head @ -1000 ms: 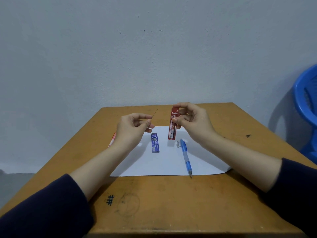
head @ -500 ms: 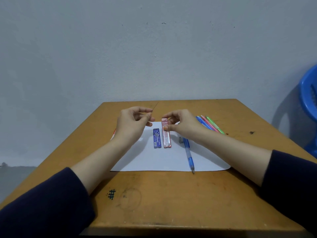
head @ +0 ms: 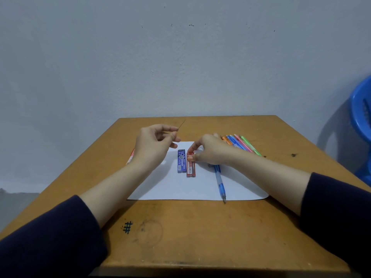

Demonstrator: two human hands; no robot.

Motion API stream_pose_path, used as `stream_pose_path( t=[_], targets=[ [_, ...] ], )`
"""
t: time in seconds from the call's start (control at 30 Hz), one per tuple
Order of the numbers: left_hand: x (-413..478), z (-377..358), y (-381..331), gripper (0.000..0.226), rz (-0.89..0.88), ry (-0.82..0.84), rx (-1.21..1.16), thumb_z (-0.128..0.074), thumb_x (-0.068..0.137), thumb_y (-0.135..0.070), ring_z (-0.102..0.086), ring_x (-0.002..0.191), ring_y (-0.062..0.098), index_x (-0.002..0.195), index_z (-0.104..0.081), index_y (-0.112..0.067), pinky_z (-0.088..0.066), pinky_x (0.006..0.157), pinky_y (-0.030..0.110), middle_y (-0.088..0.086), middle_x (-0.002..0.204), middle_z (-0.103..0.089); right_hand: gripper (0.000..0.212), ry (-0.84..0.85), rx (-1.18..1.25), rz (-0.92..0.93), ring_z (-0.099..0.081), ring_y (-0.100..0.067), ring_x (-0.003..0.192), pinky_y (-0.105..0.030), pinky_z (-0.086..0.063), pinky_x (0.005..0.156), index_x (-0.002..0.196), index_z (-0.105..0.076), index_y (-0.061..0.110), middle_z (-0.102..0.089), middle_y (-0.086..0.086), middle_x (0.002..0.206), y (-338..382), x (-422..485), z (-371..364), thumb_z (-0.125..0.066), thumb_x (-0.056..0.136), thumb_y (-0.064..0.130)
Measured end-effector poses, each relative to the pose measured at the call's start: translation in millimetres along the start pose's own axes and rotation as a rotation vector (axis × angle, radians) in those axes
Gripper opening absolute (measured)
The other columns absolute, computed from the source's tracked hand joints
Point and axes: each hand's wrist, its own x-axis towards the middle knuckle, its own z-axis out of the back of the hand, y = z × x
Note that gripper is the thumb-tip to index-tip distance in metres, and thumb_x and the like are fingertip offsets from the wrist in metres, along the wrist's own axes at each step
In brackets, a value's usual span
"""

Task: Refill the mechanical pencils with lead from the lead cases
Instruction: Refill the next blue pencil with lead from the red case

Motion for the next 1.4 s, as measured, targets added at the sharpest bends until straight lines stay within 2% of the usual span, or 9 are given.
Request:
stream_pose_path(
  t=[0.27, 0.37, 0.5, 0.77, 0.93, 1.07, 1.2, 1.3, 1.4],
  targets=[
    [0.7, -0.8, 1.3, 0.013, 0.003, 0.004, -0.005, -0.061, 0.092, -0.011, -0.069, 0.065, 0.008, 0.09, -0.067, -0.022, -0.049, 0.065, 0.029, -0.004, 0.074, -0.073, 0.037, -0.003, 0.08, 0.019, -0.039, -0.02, 0.122, -0.038, -0.041, 0.097, 0.118, -0.063, 0.033, -0.05, 0.013, 0.094, -5.8, 1.0, 0.2, -0.064, 0.084, 0.047],
    [1.0, -0.3, 1.1, 0.013, 0.003, 0.002, -0.006, -0.061, 0.092, -0.011, -0.069, 0.065, 0.008, 0.09, -0.067, -0.022, -0.049, 0.065, 0.029, -0.004, 0.075, -0.073, 0.032, -0.093, 0.244, 0.043, -0.048, -0.016, 0.119, -0.027, -0.037, 0.09, 0.116, -0.066, 0.027, -0.063, 0.004, 0.118, -10.7, 0.9, 5.5, -0.067, 0.085, 0.037],
    [0.8, -0.6, 1.1, 0.012, 0.002, 0.002, -0.009, -0.06, 0.092, -0.011, -0.069, 0.065, 0.007, 0.092, -0.067, -0.021, -0.048, 0.064, 0.028, -0.003, 0.076, -0.073, 0.033, -0.12, 0.396, 0.048, -0.051, -0.01, 0.103, -0.023, -0.033, 0.083, 0.118, -0.065, 0.023, -0.063, 0.0, 0.118, -15.2, -10.3, 16.8, -0.07, 0.085, 0.022],
    [0.9, -0.2, 0.1, 0.013, -0.019, -0.003, -0.015, -0.06, 0.092, -0.008, -0.067, 0.061, 0.007, 0.092, -0.068, -0.019, -0.047, 0.055, 0.014, -0.003, 0.075, -0.072, 0.06, -0.023, 0.016, 0.02, -0.048, -0.012, 0.103, -0.028, -0.039, 0.084, 0.132, -0.052, 0.031, -0.057, 0.005, 0.123, -23.5, -31.3, 32.9, -0.076, 0.078, 0.031],
    [0.5, -0.2, 1.2, 0.012, -0.015, 0.004, -0.008, -0.059, 0.092, -0.008, -0.068, 0.062, 0.008, 0.095, -0.068, -0.016, -0.048, 0.056, 0.014, -0.001, 0.077, -0.073, 0.078, 0.021, -0.142, -0.108, -0.057, -0.014, 0.093, -0.027, -0.046, 0.077, 0.135, -0.049, 0.022, -0.061, 0.004, 0.11, -21.1, -35.8, 28.2, -0.08, 0.067, 0.047],
    [0.9, -1.0, 2.0, 0.012, -0.013, 0.007, 0.004, -0.06, 0.092, -0.009, -0.069, 0.063, 0.009, 0.095, -0.069, -0.017, -0.048, 0.056, 0.015, -0.002, 0.076, -0.073, 0.085, 0.068, -0.116, -0.163, -0.068, -0.014, 0.078, -0.023, -0.051, 0.06, 0.136, -0.048, 0.014, -0.057, 0.004, 0.099, -15.6, -40.2, 23.8, -0.084, 0.064, 0.042],
    [0.5, -1.9, 1.9, 0.011, -0.013, 0.012, -0.006, -0.06, 0.092, -0.007, -0.067, 0.061, 0.007, 0.097, -0.068, -0.013, -0.045, 0.054, 0.011, 0.0, 0.077, -0.072, 0.072, 0.08, 0.05, -0.223, -0.071, -0.026, 0.067, -0.038, -0.059, 0.074, 0.131, -0.05, -0.003, -0.067, -0.008, 0.072, -12.2, -43.4, 24.7, -0.083, 0.069, 0.016],
    [0.3, -1.8, 2.4, 0.012, -0.012, 0.018, -0.001, -0.06, 0.093, -0.009, -0.068, 0.062, 0.008, 0.097, -0.068, -0.014, -0.045, 0.055, 0.012, 0.0, 0.077, -0.072, 0.064, 0.067, 0.104, -0.257, -0.071, -0.033, 0.077, -0.044, -0.058, 0.078, 0.126, -0.052, -0.009, -0.064, -0.014, 0.072, -12.4, -43.5, 26.3, -0.08, 0.07, 0.006],
    [0.1, -2.0, 2.8, 0.012, -0.014, 0.018, 0.007, -0.06, 0.092, -0.009, -0.069, 0.065, 0.008, 0.098, -0.068, -0.015, -0.046, 0.056, 0.013, -0.001, 0.077, -0.073, 0.052, 0.051, 0.166, -0.27, -0.068, -0.029, 0.066, -0.042, -0.058, 0.078, 0.122, -0.056, -0.009, -0.064, -0.015, 0.071, -13.2, -43.9, 26.7, -0.074, 0.074, 0.001]
  ],
)
